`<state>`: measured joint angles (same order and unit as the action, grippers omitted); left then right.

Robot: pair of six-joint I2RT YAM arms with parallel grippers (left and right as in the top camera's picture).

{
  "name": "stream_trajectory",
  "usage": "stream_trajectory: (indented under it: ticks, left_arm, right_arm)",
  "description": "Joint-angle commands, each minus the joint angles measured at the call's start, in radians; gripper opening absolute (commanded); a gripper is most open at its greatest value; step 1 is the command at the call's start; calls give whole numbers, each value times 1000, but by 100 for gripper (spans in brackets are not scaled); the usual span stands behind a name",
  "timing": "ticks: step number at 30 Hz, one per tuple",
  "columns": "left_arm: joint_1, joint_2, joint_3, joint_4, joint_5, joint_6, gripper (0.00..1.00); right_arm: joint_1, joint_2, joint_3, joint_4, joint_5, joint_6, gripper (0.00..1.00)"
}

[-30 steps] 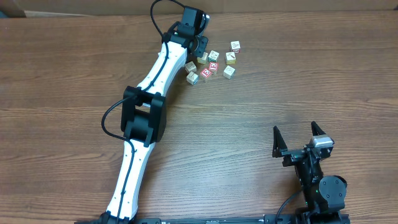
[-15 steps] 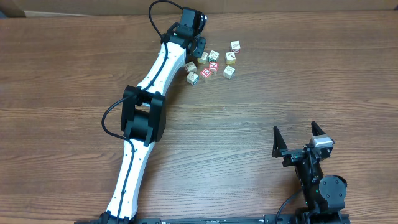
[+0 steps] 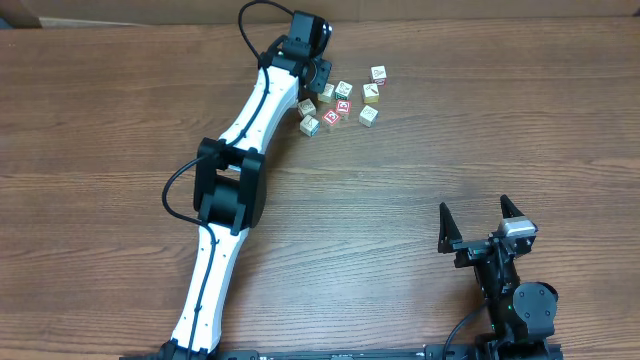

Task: Form a horizontal line
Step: 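Close the left gripper on the block and lift it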

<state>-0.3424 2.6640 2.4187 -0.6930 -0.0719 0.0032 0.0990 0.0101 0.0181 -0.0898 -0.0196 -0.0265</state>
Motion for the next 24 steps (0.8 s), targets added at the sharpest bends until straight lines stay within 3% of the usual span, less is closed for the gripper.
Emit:
stream_trajectory:
  ticks: [1, 5, 17, 24]
  left_arm:
    - [2, -156, 40, -26, 10, -72, 32]
    - [2, -224, 40, -84, 10, -98, 25]
    - [1, -482, 40, -472, 17, -230, 21]
    - [1, -589, 40, -666, 21, -236, 21]
  right_arm:
    - [4, -6, -10, 6, -1, -5, 100]
    - [4, -6, -10, 6, -1, -5, 100]
    - [4, -6, -10, 6, -1, -5, 100]
    - [4, -6, -10, 6, -1, -5, 100]
